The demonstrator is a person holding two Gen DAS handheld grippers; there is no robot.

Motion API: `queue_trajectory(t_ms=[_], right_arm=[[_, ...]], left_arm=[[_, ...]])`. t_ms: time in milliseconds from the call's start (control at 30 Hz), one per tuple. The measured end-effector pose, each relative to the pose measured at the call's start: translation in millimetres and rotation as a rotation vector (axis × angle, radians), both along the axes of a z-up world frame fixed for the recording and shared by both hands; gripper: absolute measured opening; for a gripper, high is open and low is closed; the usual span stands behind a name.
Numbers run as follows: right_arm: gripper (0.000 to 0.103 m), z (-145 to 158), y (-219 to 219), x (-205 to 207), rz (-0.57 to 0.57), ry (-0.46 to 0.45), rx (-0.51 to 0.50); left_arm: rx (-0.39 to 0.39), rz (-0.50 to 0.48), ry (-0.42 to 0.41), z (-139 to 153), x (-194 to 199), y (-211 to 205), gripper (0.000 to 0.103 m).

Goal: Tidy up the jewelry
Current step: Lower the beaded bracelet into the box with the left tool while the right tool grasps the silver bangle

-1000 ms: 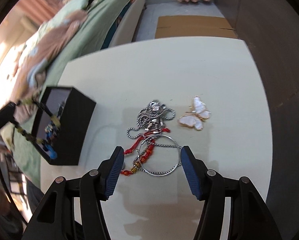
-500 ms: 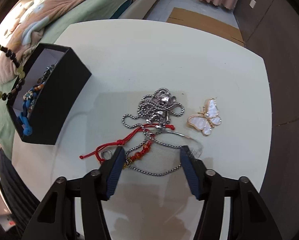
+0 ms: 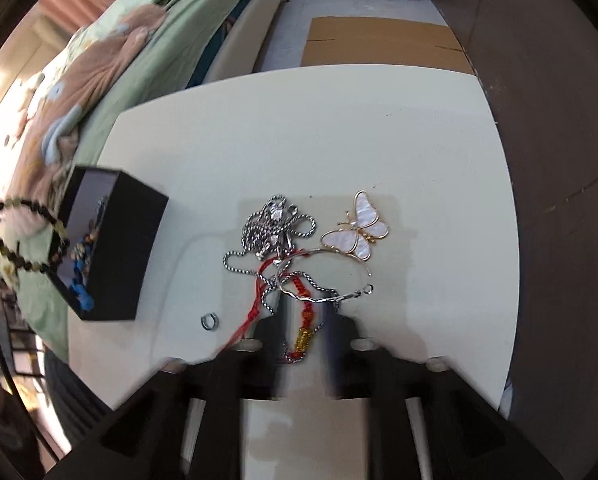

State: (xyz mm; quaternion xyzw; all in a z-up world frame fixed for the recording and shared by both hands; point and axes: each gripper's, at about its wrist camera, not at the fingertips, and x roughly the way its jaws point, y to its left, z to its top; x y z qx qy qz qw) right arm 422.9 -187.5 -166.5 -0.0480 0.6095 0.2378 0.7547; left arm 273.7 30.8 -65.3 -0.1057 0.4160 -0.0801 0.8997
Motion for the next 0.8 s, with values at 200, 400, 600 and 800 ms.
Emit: queue_trajectory(t_ms=[200, 400, 600, 800], right_arm=[[0.068, 4.7, 2.0, 8.1, -0.034, -0.049, 0.005], [0.043, -15.5, 5.3, 18.9, -0.072, -0.013, -0.060], [0.043, -22.9, 11.5, 19.7, -0.060, -0.022, -0.112], [0.054, -13.1, 14.2, 22.3, -0.056, -0.050, -0.134]], left_arm=[[0.000, 0.015, 0.002, -3.8, 1.6, 3.8, 0.008], [-0.001, 0.022, 0.018, -11.2, 5.3, 7.8, 0.008], [-0.006, 0.021, 0.036, -19.9, 8.9, 9.4, 0.008], [-0.010, 0.020, 0.043, -24.1, 10.0, 12.0, 0.008]])
